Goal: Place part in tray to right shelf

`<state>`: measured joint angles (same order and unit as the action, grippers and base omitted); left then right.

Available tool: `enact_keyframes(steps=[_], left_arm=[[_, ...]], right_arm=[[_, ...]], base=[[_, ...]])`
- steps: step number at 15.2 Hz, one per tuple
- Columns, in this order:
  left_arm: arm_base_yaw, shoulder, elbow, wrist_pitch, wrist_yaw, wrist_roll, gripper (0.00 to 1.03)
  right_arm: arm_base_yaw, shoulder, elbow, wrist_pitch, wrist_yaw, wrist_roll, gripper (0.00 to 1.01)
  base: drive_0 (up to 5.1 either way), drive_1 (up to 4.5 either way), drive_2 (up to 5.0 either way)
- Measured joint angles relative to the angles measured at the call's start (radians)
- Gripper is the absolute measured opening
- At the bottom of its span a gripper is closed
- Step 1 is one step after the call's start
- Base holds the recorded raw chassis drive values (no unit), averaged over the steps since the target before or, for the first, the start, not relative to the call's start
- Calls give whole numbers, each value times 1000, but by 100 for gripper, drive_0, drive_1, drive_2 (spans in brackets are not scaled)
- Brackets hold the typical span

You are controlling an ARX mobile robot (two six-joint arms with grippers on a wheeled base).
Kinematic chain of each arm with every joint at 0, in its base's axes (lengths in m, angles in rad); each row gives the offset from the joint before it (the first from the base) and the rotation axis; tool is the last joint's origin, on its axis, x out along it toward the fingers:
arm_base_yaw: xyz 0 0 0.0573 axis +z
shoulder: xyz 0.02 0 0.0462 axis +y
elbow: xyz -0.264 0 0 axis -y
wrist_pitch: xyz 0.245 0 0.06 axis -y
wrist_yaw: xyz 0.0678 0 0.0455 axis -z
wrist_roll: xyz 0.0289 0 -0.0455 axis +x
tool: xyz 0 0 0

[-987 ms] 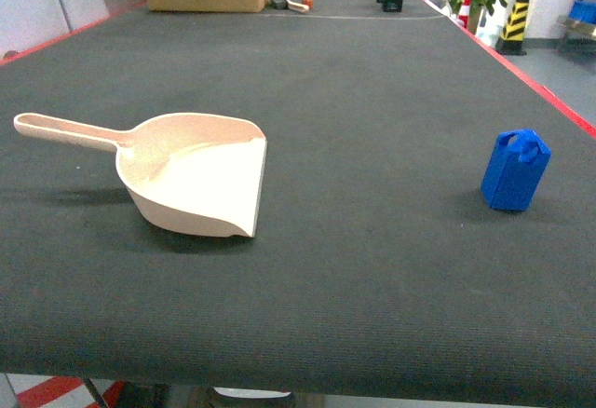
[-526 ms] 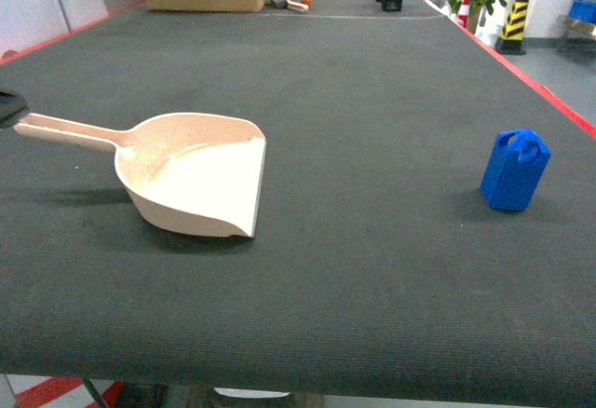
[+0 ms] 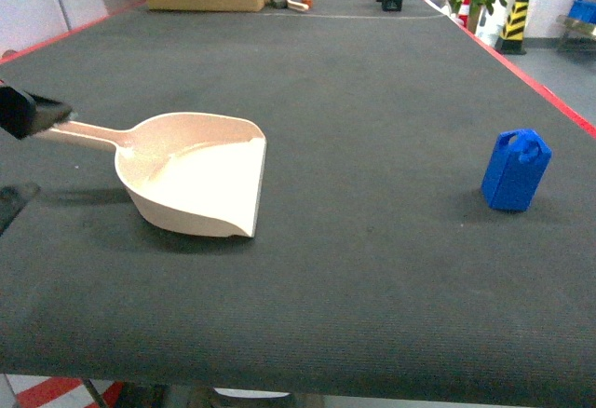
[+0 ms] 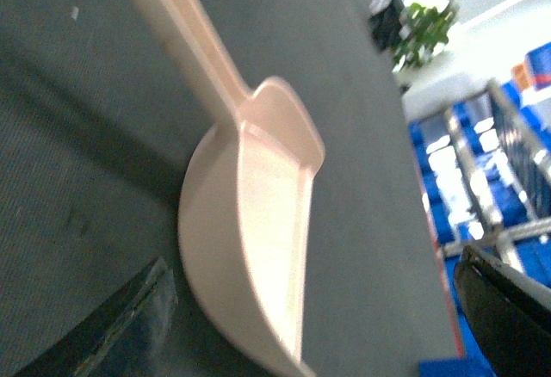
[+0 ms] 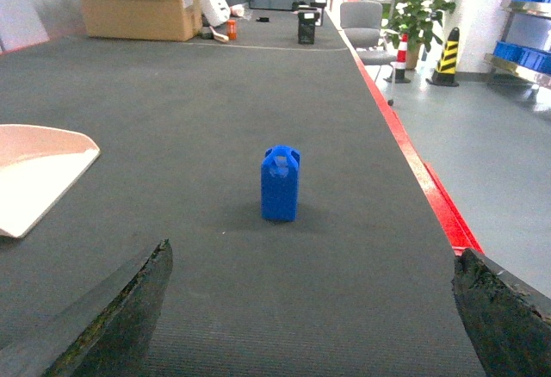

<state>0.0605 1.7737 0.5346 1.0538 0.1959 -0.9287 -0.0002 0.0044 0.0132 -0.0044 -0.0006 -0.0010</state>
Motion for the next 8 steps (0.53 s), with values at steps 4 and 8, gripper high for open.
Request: enact_keyframes(steps=[4, 8], left_arm=[[1, 159, 65, 100, 15, -90, 98], [12, 293, 263, 81, 24, -124, 98]], right_arm=[[0, 0, 0, 0, 0, 0, 98], [0, 0, 0, 0, 0, 0, 98]], base=[[0, 0, 0], [0, 0, 0]])
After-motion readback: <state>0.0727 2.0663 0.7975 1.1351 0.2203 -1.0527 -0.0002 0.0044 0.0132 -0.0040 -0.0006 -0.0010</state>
